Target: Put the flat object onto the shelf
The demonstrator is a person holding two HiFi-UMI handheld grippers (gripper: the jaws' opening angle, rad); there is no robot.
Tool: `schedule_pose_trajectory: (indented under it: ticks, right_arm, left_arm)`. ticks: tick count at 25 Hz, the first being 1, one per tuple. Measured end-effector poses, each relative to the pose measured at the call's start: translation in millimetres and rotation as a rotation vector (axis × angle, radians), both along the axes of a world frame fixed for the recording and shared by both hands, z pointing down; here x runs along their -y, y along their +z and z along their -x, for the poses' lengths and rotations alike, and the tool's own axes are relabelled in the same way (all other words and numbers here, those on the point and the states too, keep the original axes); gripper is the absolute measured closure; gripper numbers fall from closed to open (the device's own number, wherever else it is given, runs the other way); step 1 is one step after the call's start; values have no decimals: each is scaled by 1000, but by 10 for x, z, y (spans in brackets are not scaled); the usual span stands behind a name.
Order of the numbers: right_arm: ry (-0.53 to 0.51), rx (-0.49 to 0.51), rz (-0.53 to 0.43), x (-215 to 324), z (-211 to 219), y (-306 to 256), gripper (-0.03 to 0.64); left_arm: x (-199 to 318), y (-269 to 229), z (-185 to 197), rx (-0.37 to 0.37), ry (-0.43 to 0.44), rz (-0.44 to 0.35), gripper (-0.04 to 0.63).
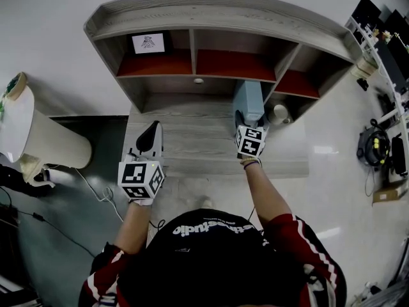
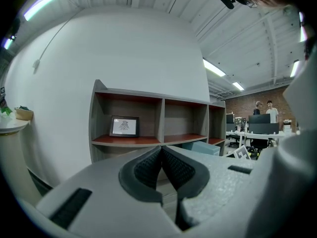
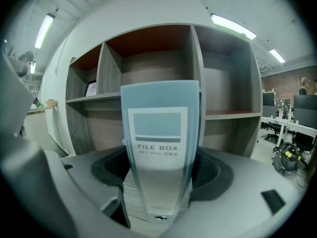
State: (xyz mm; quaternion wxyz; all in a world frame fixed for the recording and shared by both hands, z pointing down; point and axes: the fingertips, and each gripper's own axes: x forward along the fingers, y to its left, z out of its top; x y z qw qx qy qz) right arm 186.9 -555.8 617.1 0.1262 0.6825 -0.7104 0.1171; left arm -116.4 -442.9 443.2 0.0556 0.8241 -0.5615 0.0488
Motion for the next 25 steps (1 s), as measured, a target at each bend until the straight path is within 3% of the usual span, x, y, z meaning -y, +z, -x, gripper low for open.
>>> schedule_pose_trajectory:
  ticks: [11,25]
  right_arm:
    - [31,11,-17,-394,-45,-169,267]
    - [25,-4,-41,-1233,245,-474,272]
  left_arm:
    - [-315,-48,37,-4,37,-5,589]
    - [-1023,-229,450,-34,30,-30,589]
